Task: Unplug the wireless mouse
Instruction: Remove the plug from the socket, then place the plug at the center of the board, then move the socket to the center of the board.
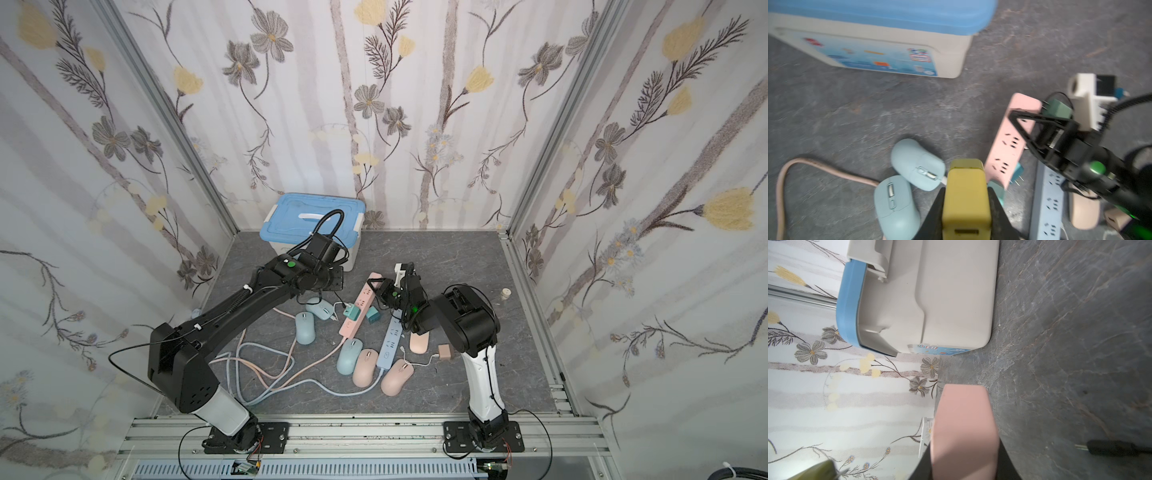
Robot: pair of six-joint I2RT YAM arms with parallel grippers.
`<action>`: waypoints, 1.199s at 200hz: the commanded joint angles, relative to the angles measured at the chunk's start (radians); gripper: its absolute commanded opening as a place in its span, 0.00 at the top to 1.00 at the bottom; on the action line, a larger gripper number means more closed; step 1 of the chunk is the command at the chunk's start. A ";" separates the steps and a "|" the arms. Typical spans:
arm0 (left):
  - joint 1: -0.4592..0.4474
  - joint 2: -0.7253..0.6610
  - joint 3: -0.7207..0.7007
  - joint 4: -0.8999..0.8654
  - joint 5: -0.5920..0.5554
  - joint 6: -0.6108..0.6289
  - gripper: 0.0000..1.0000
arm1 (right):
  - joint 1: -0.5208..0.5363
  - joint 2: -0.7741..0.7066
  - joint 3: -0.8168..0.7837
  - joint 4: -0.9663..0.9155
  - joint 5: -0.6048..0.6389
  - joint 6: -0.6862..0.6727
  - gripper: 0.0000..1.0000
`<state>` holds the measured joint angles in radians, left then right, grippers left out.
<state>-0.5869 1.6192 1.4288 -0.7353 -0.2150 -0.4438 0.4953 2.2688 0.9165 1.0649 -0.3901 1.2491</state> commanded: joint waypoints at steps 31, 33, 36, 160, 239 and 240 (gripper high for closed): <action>0.095 0.016 -0.105 -0.083 -0.264 -0.181 1.00 | 0.003 -0.004 0.005 0.002 -0.009 -0.022 1.00; 0.099 0.019 -0.108 -0.081 -0.265 -0.182 1.00 | 0.003 -0.004 0.005 -0.001 -0.009 -0.023 1.00; 0.108 0.022 -0.112 -0.080 -0.266 -0.187 1.00 | 0.003 -0.004 0.005 -0.004 -0.009 -0.023 1.00; 0.345 0.286 -0.074 -0.062 -0.241 -0.325 0.82 | 0.008 0.007 0.045 -0.094 -0.024 -0.041 1.00; 0.415 0.285 -0.098 -0.012 -0.170 -0.332 0.41 | 0.008 0.018 0.078 -0.151 -0.026 -0.041 0.95; 0.416 0.283 -0.098 -0.012 -0.170 -0.333 0.41 | 0.008 0.018 0.079 -0.153 -0.026 -0.041 0.94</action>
<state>-0.1814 1.9320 1.3502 -0.7685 -0.4152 -0.7528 0.5011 2.2814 0.9779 0.9230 -0.3992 1.2228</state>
